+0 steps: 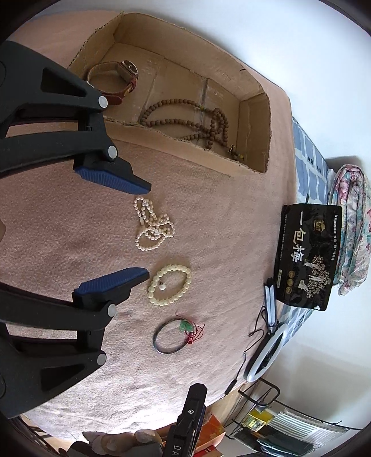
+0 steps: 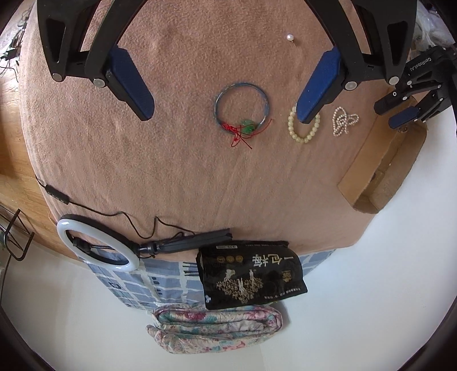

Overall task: Organize jewelry
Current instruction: 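Move the left tool toward the pearl necklace while the right tool moves toward the jade bangle, then grasp the pearl necklace with the left tool while the right tool grasps the bangle's red cord, then carry the pearl necklace into the box with the left tool while the right tool lifts the red cord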

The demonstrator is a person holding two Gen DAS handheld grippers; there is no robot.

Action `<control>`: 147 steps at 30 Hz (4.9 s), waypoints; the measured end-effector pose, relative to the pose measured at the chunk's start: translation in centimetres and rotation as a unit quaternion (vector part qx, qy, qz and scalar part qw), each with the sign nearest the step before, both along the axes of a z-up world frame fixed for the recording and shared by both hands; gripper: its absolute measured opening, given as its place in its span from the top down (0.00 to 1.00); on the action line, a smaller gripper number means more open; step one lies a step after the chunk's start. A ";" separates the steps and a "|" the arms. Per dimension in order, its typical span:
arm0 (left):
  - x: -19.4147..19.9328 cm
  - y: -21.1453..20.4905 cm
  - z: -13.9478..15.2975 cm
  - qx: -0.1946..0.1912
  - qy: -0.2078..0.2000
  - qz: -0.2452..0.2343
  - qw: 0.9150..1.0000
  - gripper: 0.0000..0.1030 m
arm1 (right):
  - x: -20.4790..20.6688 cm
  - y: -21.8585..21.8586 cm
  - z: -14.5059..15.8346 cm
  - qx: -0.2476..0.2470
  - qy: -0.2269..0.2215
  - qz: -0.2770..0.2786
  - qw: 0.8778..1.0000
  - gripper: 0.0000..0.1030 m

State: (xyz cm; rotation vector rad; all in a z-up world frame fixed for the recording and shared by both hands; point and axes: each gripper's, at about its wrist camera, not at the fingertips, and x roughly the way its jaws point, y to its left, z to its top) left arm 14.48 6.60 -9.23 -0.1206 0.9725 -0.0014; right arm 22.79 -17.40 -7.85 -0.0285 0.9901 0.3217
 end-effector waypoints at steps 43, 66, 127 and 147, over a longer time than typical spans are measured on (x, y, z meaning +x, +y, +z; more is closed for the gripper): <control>5.3 -0.1 -5.7 0.002 0.065 0.013 0.998 0.77 | 6.1 2.4 -6.7 0.026 0.095 0.018 0.995 0.75; 5.3 0.1 -5.3 -0.017 0.058 0.013 0.998 0.98 | 5.9 1.8 -5.7 0.051 0.076 0.026 0.995 0.47; 0.2 2.4 4.9 -0.062 -0.069 -0.003 0.996 0.99 | 0.2 4.4 4.7 0.130 -0.020 0.058 0.990 1.00; -2.8 8.6 8.8 -0.055 -0.125 0.047 0.990 0.99 | -2.2 9.9 7.0 0.141 -0.037 0.105 0.984 1.00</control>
